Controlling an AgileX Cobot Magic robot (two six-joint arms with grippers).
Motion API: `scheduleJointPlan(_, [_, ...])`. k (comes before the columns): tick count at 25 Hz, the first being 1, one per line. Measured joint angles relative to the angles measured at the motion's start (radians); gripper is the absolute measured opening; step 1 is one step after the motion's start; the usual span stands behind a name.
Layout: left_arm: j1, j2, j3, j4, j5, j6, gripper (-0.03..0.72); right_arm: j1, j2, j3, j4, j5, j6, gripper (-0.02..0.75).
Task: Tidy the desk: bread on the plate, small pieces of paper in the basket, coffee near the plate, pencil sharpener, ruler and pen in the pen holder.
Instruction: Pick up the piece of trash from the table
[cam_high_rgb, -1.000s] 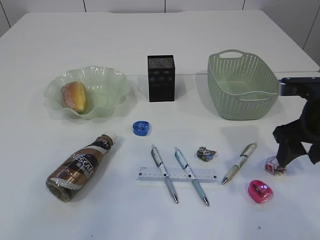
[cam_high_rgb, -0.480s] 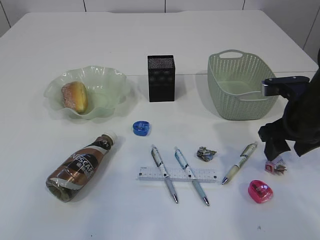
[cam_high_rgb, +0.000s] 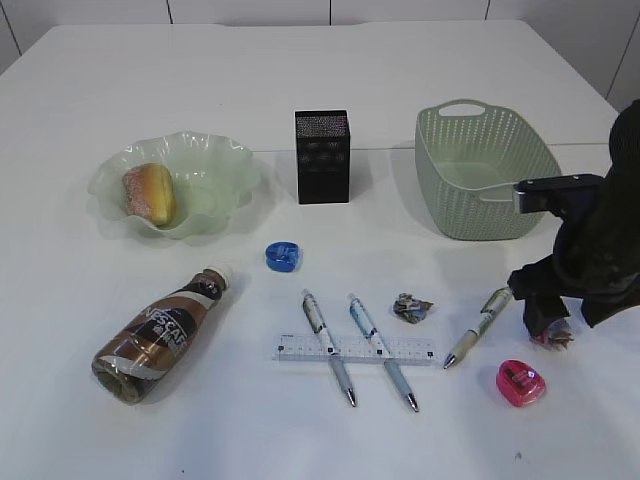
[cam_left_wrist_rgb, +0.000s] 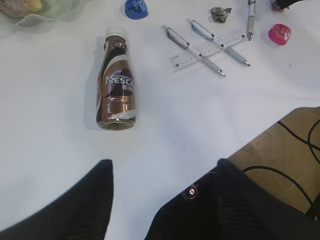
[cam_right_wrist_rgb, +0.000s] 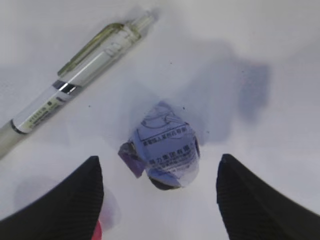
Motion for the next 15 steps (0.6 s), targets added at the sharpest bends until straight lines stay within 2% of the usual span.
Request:
scheduleJointPlan(5, [0.0, 0.0, 0.0, 0.0, 0.0, 0.0, 0.449, 0.0, 0.024, -0.006, 0.0, -0.024, 0.003, 0.552])
scheduleJointPlan(10, [0.0, 0.0, 0.0, -0.002, 0.0, 0.0, 0.449, 0.0, 0.049, -0.016, 0.0, -0.032, 0.002, 0.49])
scheduleJointPlan(15, [0.0, 0.0, 0.0, -0.002, 0.0, 0.0, 0.449, 0.0, 0.075, -0.016, 0.0, -0.041, 0.003, 0.479])
